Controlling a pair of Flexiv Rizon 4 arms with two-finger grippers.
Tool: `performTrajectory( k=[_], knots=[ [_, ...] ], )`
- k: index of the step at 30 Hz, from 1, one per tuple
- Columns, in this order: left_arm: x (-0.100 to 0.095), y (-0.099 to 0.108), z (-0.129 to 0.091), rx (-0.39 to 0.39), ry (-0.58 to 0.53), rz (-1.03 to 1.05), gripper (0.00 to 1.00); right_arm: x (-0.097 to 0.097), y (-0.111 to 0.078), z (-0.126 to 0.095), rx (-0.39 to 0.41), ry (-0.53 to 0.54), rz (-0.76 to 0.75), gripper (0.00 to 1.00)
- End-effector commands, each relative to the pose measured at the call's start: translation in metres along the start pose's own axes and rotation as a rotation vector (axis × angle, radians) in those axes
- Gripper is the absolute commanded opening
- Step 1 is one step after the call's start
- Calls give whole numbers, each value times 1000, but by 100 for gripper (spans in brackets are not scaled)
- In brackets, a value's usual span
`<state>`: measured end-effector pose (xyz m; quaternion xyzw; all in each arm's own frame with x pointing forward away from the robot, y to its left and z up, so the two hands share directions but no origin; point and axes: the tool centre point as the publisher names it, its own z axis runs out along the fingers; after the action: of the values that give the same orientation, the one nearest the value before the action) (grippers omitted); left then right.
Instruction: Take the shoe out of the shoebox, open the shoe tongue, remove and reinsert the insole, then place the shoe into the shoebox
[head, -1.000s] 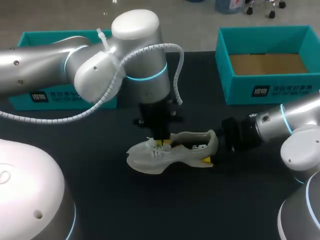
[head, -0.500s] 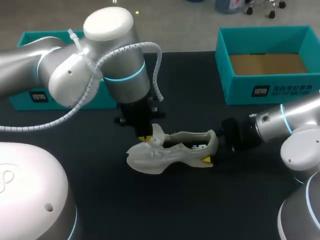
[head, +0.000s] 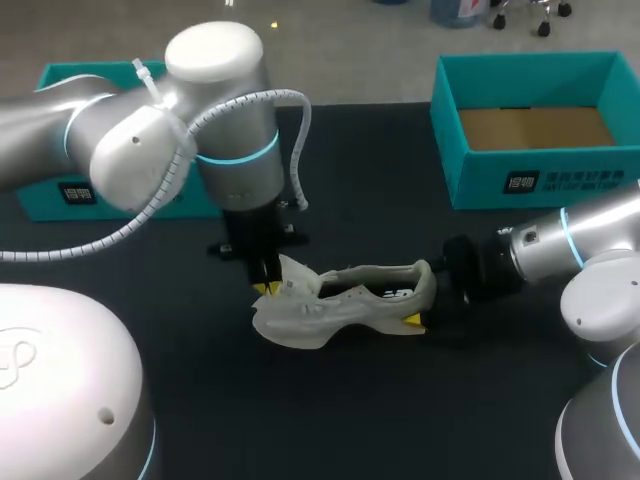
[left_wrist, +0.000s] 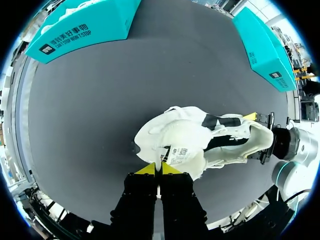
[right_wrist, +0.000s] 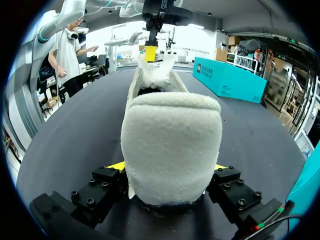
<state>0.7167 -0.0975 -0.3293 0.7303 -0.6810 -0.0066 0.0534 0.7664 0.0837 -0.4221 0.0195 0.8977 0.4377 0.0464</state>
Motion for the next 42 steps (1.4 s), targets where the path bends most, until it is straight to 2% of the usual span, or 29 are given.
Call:
performTrajectory(
  k=[1,8,19,23,26,28,29,30,42],
  knots=[
    [1,-8,15,-38,-23,-8,0,1,-3,3,4,-1,0,0],
    [-8,-15,31,-46,-59,-20,0,1,-3,3,4,-1,0,0],
    [-6,-16,59,-19,-78,-26,0,1,-3,3,4,-1,0,0],
    [-6,-15,60,-23,-76,-31,2,1,-3,3,4,-1,0,0],
    [-5,-14,54,-14,-70,-28,42,1,-3,3,4,-1,0,0],
    [-3,-13,47,-2,-72,-22,62,1,-3,3,4,-1,0,0],
    [-3,-13,43,4,-72,-19,84,1,-3,3,4,-1,0,0],
    [-2,-13,40,9,-72,-16,100,1,-3,3,4,-1,0,0],
    [9,-11,-2,95,-55,67,100,1,-3,3,4,-1,0,0]
  ],
)
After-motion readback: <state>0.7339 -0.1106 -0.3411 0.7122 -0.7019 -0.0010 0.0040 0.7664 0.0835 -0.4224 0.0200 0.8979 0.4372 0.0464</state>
